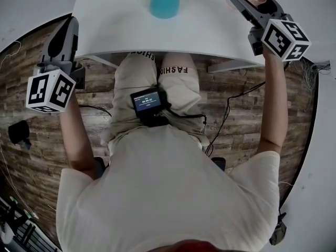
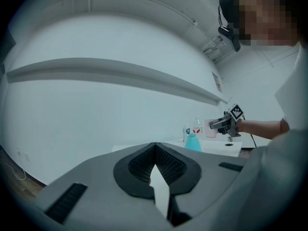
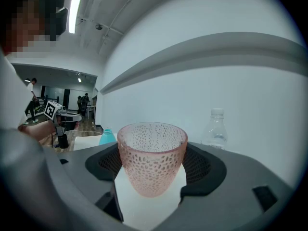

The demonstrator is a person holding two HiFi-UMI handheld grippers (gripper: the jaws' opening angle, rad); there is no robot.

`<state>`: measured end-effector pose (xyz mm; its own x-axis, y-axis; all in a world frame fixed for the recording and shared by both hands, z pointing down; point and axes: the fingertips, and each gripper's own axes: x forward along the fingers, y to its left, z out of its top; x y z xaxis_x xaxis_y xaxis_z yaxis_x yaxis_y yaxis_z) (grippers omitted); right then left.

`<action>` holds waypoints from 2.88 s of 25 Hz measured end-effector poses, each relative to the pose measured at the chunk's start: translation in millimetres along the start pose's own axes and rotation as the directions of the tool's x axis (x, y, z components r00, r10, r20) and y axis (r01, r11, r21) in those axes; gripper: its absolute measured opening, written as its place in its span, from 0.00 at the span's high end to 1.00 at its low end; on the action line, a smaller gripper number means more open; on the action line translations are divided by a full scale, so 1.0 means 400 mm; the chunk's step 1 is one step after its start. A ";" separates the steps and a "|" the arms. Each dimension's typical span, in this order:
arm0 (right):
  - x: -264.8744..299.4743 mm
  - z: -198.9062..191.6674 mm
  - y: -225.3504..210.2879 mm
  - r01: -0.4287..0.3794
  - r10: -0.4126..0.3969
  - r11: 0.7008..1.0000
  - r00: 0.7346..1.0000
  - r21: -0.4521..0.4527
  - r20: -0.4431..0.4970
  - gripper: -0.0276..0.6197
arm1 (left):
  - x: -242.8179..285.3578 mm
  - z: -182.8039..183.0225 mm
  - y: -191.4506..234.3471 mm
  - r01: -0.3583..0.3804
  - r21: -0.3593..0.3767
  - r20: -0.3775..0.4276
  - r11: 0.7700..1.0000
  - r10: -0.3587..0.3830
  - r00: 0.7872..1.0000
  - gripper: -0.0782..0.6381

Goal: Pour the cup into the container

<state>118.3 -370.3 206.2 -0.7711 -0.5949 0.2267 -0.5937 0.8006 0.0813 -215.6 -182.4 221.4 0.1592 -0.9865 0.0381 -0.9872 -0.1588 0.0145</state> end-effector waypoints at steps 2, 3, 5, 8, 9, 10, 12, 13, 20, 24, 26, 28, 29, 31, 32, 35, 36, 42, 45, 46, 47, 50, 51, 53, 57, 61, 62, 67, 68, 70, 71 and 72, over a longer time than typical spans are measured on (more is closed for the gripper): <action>-0.001 -0.008 -0.005 0.005 -0.005 1.000 1.000 0.004 -0.005 0.38 | 0.001 -0.003 -0.002 0.006 0.001 -0.002 1.000 -0.006 1.000 0.88; -0.001 -0.013 -0.007 0.006 -0.006 1.000 1.000 0.005 -0.008 0.38 | 0.002 -0.005 -0.004 0.008 0.002 -0.003 1.000 -0.008 1.000 0.88; -0.001 -0.025 -0.012 0.010 -0.010 1.000 1.000 0.011 -0.013 0.38 | 0.003 -0.010 -0.007 0.013 0.005 -0.007 1.000 -0.013 1.000 0.88; -0.001 -0.041 -0.020 0.015 -0.015 1.000 1.000 0.019 -0.020 0.38 | 0.004 -0.014 -0.010 0.017 0.006 -0.014 1.000 -0.017 1.000 0.88; 0.000 -0.046 -0.023 0.018 -0.017 1.000 1.000 0.021 -0.024 0.38 | 0.005 -0.014 -0.011 0.019 0.006 -0.015 1.000 -0.018 1.000 0.88; 0.002 -0.052 -0.025 0.021 -0.020 1.000 0.999 0.022 -0.029 0.38 | 0.006 -0.015 -0.011 0.020 0.006 -0.017 1.000 -0.020 1.000 0.88; 0.006 -0.067 -0.028 0.026 -0.025 0.999 0.999 0.019 -0.040 0.38 | 0.007 -0.020 -0.011 0.022 0.006 -0.019 1.000 -0.022 1.000 0.88; 0.008 -0.074 -0.028 0.028 -0.027 0.999 0.999 0.016 -0.045 0.38 | 0.008 -0.023 -0.011 0.022 0.006 -0.021 1.000 -0.022 1.000 0.88; 0.022 -0.112 -0.025 0.026 -0.025 1.000 0.997 0.011 -0.076 0.38 | 0.015 -0.040 -0.020 0.028 0.017 -0.033 0.999 -0.028 0.999 0.88; 0.032 -0.135 -0.020 0.018 -0.016 1.000 0.995 0.014 -0.094 0.38 | 0.020 -0.050 -0.024 0.031 0.015 -0.039 0.999 -0.030 0.999 0.88; 0.034 -0.140 -0.017 0.014 -0.013 1.000 0.995 0.012 -0.101 0.38 | 0.020 -0.052 -0.026 0.032 0.015 -0.041 0.999 -0.031 0.999 0.88; 0.038 -0.146 -0.014 0.011 -0.010 1.000 0.994 0.010 -0.110 0.38 | 0.020 -0.057 -0.028 0.033 0.014 -0.045 0.999 -0.032 0.998 0.88; 0.041 -0.151 -0.013 0.010 -0.008 1.000 0.993 0.011 -0.115 0.38 | 0.021 -0.060 -0.029 0.034 0.014 -0.047 0.999 -0.033 0.998 0.88; 0.049 -0.160 -0.010 0.005 -0.003 1.000 0.992 0.011 -0.126 0.38 | 0.022 -0.067 -0.031 0.036 0.011 -0.050 0.999 -0.035 0.998 0.88; 0.053 -0.165 -0.008 0.002 -0.001 1.000 0.991 0.010 -0.131 0.38 | 0.023 -0.070 -0.032 0.036 0.009 -0.051 0.999 -0.036 0.998 0.88; 0.063 -0.177 0.005 -0.008 0.008 1.000 0.989 0.004 -0.145 0.38 | 0.022 -0.074 -0.037 0.042 0.007 -0.052 0.999 -0.042 0.998 0.88; 0.066 -0.179 0.008 -0.011 0.011 1.000 0.989 0.003 -0.148 0.38 | 0.022 -0.074 -0.039 0.045 0.006 -0.052 0.999 -0.044 0.998 0.88; 0.079 -0.205 0.021 -0.025 0.026 1.000 0.986 0.008 -0.167 0.38 | 0.024 -0.083 -0.057 0.055 0.002 -0.055 0.998 -0.055 0.997 0.88; 0.081 -0.210 0.024 -0.029 0.030 1.000 0.984 0.007 -0.174 0.38 | 0.025 -0.084 -0.065 0.059 0.002 -0.056 0.998 -0.058 0.997 0.88; 0.082 -0.211 0.024 -0.031 0.032 0.999 0.984 0.009 -0.176 0.38 | 0.025 -0.084 -0.066 0.059 0.001 -0.057 0.998 -0.059 0.997 0.88; 0.083 -0.212 0.023 -0.033 0.035 0.999 0.984 0.013 -0.176 0.38 | 0.025 -0.084 -0.068 0.059 0.000 -0.057 0.998 -0.059 0.997 0.88; 0.087 -0.216 0.025 -0.038 0.043 0.999 0.983 0.034 -0.176 0.38 | 0.023 -0.087 -0.070 0.059 -0.002 -0.058 0.998 -0.059 0.997 0.88; 0.089 -0.217 0.025 -0.039 0.046 0.998 0.983 0.044 -0.176 0.38 | 0.022 -0.087 -0.070 0.059 -0.002 -0.059 0.998 -0.059 0.996 0.88; 0.095 -0.220 0.026 -0.038 0.049 0.997 0.983 0.060 -0.178 0.38 | 0.020 -0.087 -0.067 0.060 -0.002 -0.061 0.998 -0.060 0.996 0.88; 0.101 -0.230 0.021 -0.032 0.043 0.997 0.982 0.065 -0.186 0.38 | 0.019 -0.088 -0.063 0.058 -0.005 -0.063 0.998 -0.058 0.996 0.88; 0.107 -0.232 0.023 -0.033 0.047 0.997 0.983 0.076 -0.178 0.38 | 0.014 -0.089 -0.051 0.039 -0.012 -0.055 0.999 -0.040 0.998 0.88; 0.109 -0.232 0.024 -0.035 0.048 0.997 0.983 0.075 -0.177 0.38 | 0.013 -0.088 -0.047 0.034 -0.015 -0.053 0.999 -0.035 0.998 0.88; 0.103 -0.244 0.027 -0.044 0.051 0.998 0.982 0.045 -0.181 0.38 | 0.013 -0.092 -0.051 0.031 -0.024 -0.051 0.999 -0.032 0.998 0.88; 0.103 -0.246 0.029 -0.043 0.051 0.998 0.982 0.044 -0.181 0.35 | 0.012 -0.093 -0.050 0.032 -0.024 -0.051 0.999 -0.033 0.998 0.88; 0.105 -0.242 0.035 -0.038 0.045 0.998 0.984 0.048 -0.170 0.27 | 0.007 -0.093 -0.042 0.029 -0.027 -0.046 0.999 -0.030 0.998 0.88; 0.105 -0.236 0.036 -0.033 0.041 0.998 0.987 0.053 -0.157 0.25 | 0.004 -0.093 -0.037 0.025 -0.029 -0.043 0.999 -0.027 0.999 0.88; 0.102 -0.227 0.036 -0.027 0.035 0.998 0.990 0.061 -0.138 0.24 | 0.001 -0.093 -0.034 0.022 -0.031 -0.040 0.999 -0.024 0.999 0.88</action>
<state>99.3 -376.6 304.7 -0.7525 -0.5508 0.3611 -0.5858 0.8103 0.0154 -201.9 -179.0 258.3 0.1826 -0.9801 0.0773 -0.9827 -0.1794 0.0463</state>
